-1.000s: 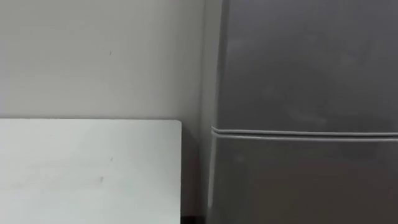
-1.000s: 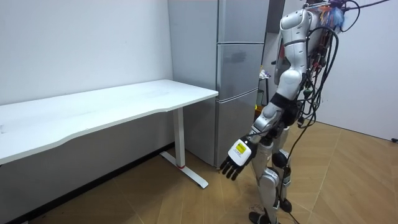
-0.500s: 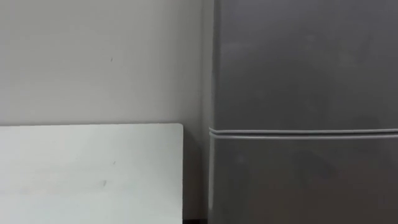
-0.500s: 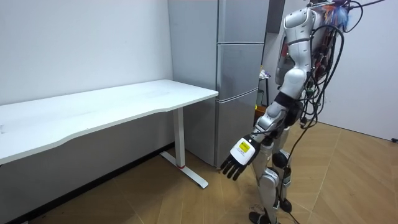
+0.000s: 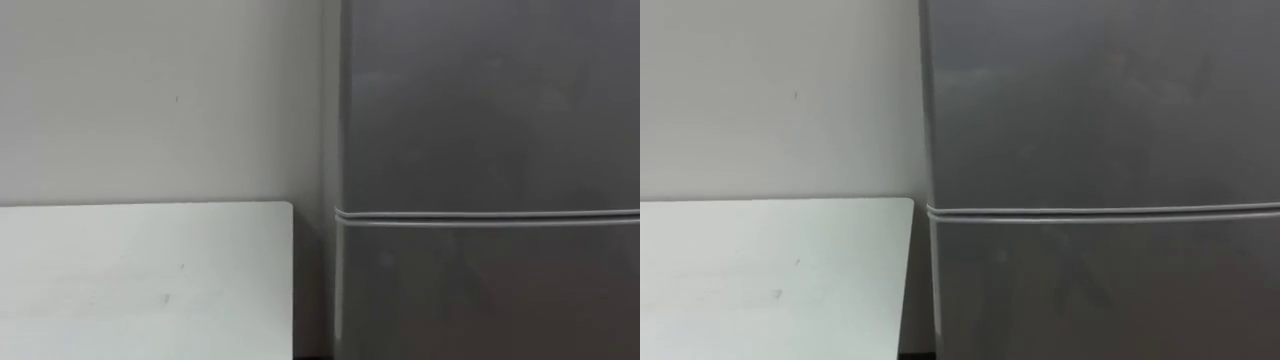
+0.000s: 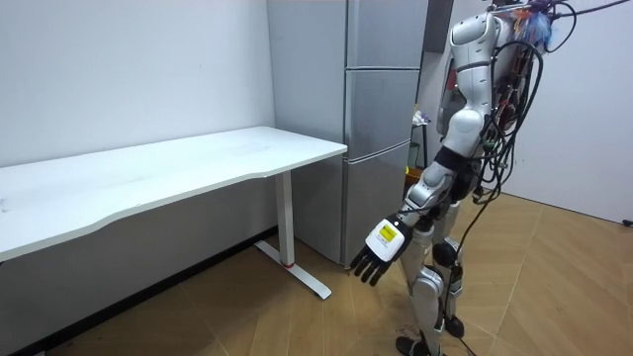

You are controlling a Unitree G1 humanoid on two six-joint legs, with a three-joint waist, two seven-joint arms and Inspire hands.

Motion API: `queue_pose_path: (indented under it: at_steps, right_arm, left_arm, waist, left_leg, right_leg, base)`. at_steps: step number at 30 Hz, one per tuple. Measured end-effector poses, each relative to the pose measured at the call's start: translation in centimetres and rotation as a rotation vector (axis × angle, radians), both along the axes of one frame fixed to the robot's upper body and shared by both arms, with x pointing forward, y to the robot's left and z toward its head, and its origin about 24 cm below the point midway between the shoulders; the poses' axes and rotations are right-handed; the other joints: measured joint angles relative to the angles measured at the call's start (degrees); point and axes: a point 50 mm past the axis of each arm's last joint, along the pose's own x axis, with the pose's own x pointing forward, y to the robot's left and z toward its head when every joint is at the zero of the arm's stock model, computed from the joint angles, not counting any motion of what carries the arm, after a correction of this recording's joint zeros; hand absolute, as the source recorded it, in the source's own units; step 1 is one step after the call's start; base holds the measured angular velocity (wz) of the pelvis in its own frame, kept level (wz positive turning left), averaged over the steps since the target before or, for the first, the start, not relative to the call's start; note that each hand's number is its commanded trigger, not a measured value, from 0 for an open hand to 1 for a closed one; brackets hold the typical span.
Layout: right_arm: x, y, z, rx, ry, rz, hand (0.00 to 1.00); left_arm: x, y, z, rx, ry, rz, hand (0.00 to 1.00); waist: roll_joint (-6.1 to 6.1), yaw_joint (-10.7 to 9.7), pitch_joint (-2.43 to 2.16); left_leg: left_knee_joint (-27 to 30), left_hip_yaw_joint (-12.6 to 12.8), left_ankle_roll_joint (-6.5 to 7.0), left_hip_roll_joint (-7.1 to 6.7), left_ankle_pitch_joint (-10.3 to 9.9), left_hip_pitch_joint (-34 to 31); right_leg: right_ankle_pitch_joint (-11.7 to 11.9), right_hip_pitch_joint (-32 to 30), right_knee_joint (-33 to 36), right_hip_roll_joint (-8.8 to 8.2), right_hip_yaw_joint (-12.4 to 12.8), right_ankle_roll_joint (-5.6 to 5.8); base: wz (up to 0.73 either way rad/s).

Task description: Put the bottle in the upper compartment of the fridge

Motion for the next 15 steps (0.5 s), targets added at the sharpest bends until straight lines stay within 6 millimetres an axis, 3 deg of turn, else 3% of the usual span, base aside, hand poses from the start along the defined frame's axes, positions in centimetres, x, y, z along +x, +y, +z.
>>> queue_pose_path:
  at_steps: [8, 15]
  right_arm:
    - [0.2, 3.3, -1.4, 0.211, 0.025, 0.196, 0.0]
    - [-0.1, 4.2, -2.2, 0.382, 0.048, 0.186, 0.0]
  left_arm:
    - [1.3, -1.7, -0.6, -0.05, -0.008, -0.038, 0.0]
    - [1.6, -2.2, -0.8, -0.078, 0.003, -0.062, 0.0]
  waist:
    - [0.63, 1.3, -0.02]
    - [0.57, 1.3, 0.07]
  left_leg:
    - [0.3, 0.2, -0.13, 0.11, -0.2, -0.8]
    - [0.8, -0.4, -0.12, 0.03, -0.2, -0.9]
  right_leg:
    - [0.0, -0.4, 0.0, 0.06, 0.0, -0.01]
    - [-0.1, 0.3, 0.0, -0.18, -1.2, 0.03]
  base:
    - [-0.01]
    - [0.08]
